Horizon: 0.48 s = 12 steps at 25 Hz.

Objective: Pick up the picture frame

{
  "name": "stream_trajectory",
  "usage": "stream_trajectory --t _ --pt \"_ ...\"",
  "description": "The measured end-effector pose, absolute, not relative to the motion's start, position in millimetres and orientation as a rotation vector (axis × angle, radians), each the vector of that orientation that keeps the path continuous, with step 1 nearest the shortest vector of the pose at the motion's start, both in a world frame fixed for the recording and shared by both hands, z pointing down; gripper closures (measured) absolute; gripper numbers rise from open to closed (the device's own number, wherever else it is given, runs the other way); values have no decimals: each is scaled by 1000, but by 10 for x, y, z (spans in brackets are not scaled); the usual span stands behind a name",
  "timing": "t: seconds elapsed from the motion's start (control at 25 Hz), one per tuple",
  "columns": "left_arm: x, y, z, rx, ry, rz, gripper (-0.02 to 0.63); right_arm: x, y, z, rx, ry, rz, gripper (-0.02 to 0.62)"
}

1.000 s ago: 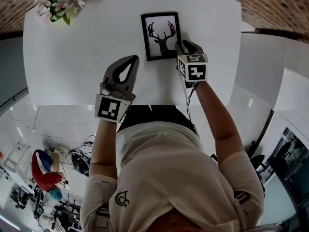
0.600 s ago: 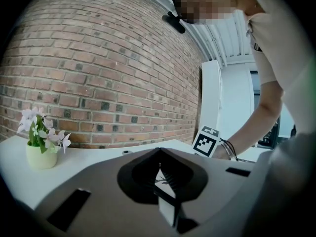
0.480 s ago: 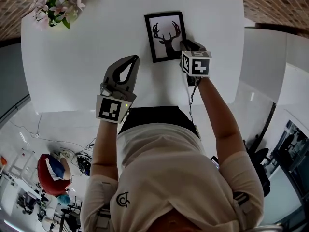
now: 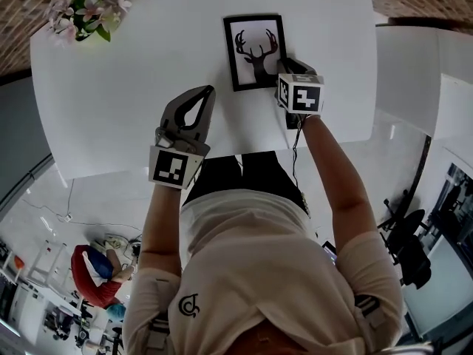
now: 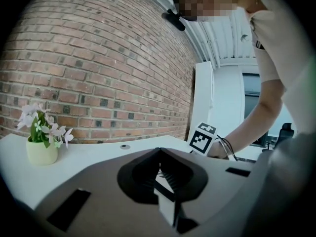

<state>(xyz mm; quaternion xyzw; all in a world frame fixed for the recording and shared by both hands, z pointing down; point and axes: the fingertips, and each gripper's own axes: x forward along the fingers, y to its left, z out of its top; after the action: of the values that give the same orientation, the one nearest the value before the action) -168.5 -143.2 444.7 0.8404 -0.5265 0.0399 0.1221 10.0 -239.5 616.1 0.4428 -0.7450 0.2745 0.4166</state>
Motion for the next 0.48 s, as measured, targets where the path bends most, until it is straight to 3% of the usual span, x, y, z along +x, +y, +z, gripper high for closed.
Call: stream_trajectory --t 0.48 --pt "-1589 -1079 4450 2518 -1481 101 594 154 -1942 6138 1159 -1859 706 517"
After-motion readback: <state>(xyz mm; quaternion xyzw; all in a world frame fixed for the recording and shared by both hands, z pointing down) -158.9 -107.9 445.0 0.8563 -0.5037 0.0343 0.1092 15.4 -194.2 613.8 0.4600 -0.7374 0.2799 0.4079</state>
